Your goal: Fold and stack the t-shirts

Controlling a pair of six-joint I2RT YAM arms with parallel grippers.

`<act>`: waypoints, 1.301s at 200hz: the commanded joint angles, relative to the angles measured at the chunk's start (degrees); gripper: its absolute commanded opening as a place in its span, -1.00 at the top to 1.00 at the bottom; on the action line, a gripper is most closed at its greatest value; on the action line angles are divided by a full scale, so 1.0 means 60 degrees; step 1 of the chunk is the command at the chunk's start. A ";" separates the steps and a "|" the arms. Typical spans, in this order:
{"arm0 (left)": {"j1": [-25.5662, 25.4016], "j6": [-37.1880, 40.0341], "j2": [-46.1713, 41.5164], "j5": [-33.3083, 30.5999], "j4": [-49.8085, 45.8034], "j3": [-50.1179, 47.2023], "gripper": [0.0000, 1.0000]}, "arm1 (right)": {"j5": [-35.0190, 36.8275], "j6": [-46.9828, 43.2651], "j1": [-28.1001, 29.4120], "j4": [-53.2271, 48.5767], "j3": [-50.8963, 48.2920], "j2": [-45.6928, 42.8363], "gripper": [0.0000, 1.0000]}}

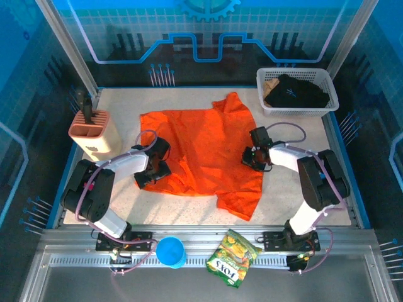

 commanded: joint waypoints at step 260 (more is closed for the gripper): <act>-0.0097 0.1953 0.1326 -0.1041 -0.1643 0.4144 -0.94 | -0.0789 -0.2081 -0.1491 -0.1609 0.4319 0.3181 0.49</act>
